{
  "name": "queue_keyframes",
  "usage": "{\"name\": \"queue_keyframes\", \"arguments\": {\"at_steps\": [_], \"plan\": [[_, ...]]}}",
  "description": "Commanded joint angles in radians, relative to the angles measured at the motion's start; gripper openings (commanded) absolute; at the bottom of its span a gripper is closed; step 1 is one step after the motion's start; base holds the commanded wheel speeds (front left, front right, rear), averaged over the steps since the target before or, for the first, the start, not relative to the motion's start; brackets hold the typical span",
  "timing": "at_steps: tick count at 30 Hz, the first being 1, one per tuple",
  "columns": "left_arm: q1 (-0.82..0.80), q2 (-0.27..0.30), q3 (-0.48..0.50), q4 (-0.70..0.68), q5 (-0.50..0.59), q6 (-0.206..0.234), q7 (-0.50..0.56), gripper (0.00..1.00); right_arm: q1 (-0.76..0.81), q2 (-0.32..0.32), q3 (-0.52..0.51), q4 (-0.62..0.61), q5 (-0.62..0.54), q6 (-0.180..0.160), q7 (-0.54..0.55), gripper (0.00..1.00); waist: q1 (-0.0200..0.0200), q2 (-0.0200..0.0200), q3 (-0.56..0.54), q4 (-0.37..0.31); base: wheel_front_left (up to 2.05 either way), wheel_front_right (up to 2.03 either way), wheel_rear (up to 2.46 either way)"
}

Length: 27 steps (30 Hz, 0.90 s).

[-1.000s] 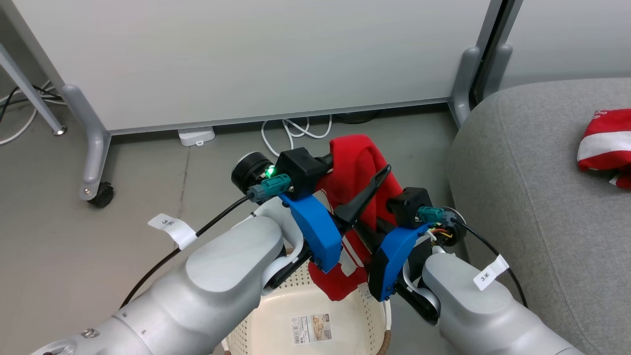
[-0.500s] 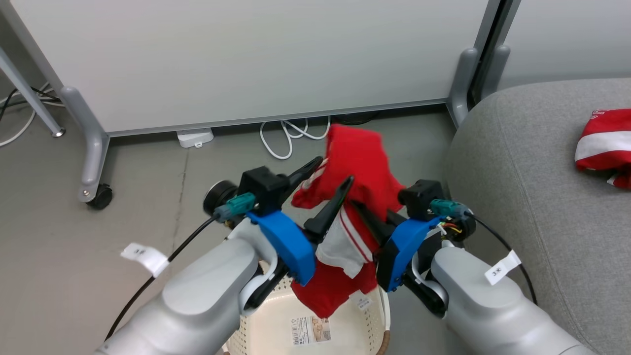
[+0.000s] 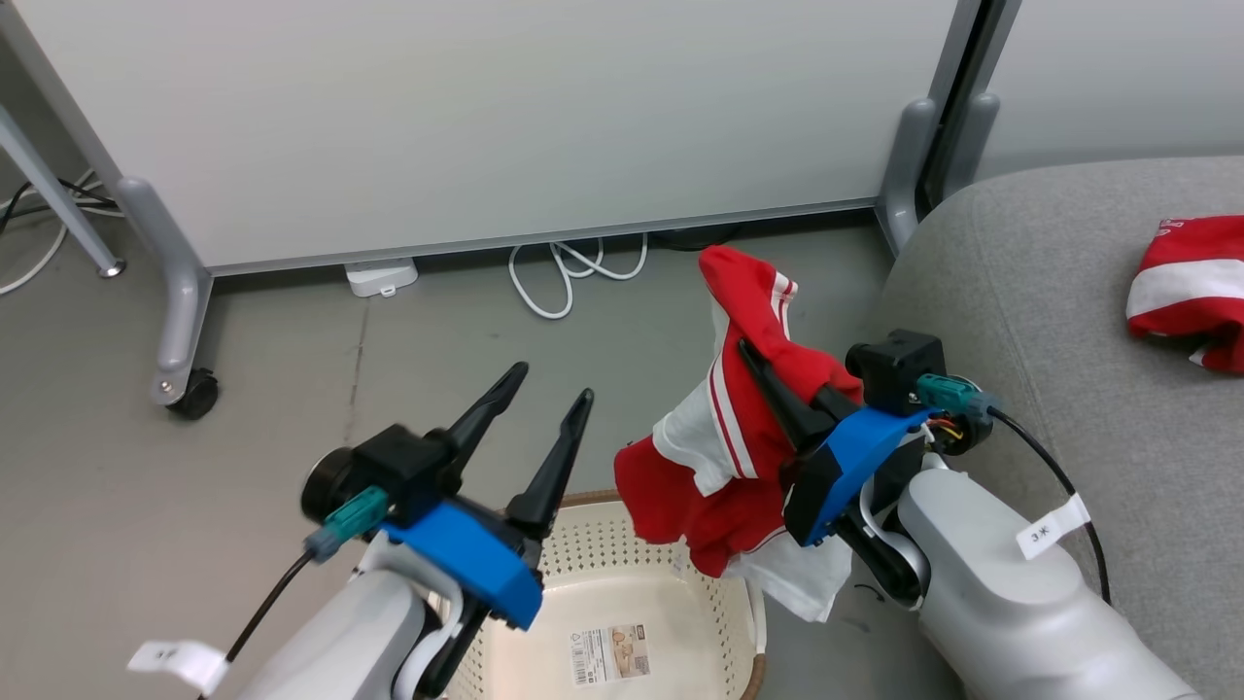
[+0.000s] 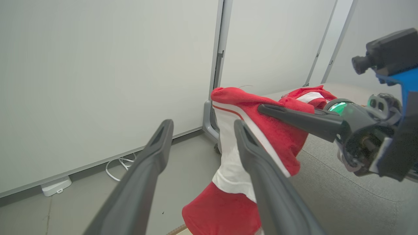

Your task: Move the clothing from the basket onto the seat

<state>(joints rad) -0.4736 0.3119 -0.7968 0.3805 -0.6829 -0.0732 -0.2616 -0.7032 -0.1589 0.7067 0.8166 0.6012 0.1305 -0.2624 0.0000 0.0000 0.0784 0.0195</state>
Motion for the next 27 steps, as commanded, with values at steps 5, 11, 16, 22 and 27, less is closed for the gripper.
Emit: {"name": "queue_keyframes", "arguments": {"at_steps": [5,11,16,22,27], "plan": [[0.144,-0.001,0.159,-0.093,0.111,0.002,-0.005,1.00,0.044,-0.011,-0.049,-0.053,-0.046,0.001,-0.003,0.00,0.0000,0.0000,-0.003,-0.020,0.00,0.00,0.00],[0.271,-0.030,0.301,-0.168,0.223,-0.020,-0.005,1.00,0.075,-0.018,-0.084,-0.103,-0.077,0.001,0.009,0.00,0.0000,0.0000,0.003,-0.048,0.00,0.00,0.00],[0.347,-0.065,0.392,-0.177,0.276,-0.034,-0.005,1.00,0.096,-0.018,-0.117,-0.145,-0.102,0.001,0.031,0.00,0.0000,0.0000,0.010,-0.084,0.00,0.00,0.00],[0.377,-0.093,0.458,-0.172,0.319,-0.052,-0.005,1.00,0.123,-0.014,-0.155,-0.193,-0.129,0.001,0.055,0.00,0.0000,0.0000,0.021,-0.138,0.00,0.00,0.00],[0.374,-0.107,0.477,-0.167,0.340,-0.057,-0.005,1.00,0.141,-0.004,-0.182,-0.232,-0.150,0.001,0.071,0.00,0.0000,0.0000,0.033,-0.192,0.00,0.00,0.00]]}}
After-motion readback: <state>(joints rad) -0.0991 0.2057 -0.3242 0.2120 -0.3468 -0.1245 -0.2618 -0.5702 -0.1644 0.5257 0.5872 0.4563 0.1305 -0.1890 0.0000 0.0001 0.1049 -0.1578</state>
